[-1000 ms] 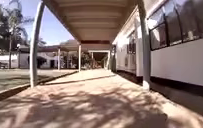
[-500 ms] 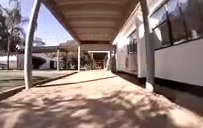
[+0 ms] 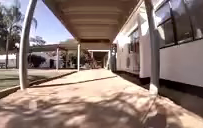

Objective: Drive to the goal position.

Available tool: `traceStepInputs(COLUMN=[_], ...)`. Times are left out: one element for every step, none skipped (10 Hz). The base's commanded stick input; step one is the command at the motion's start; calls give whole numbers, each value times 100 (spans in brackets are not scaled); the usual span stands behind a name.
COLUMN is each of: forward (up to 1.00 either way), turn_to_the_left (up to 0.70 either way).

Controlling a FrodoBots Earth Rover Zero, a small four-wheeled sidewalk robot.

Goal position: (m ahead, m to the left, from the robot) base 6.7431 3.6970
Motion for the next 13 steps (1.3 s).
traceStepInputs(forward=[50, 50, 50, 50, 50, 50, 50, 50, 50, 50, 50, 50, 50], turn_to_the_left=[0, 0, 0, 0, 0, 0, 0, 0, 0, 0, 0, 0, 0])
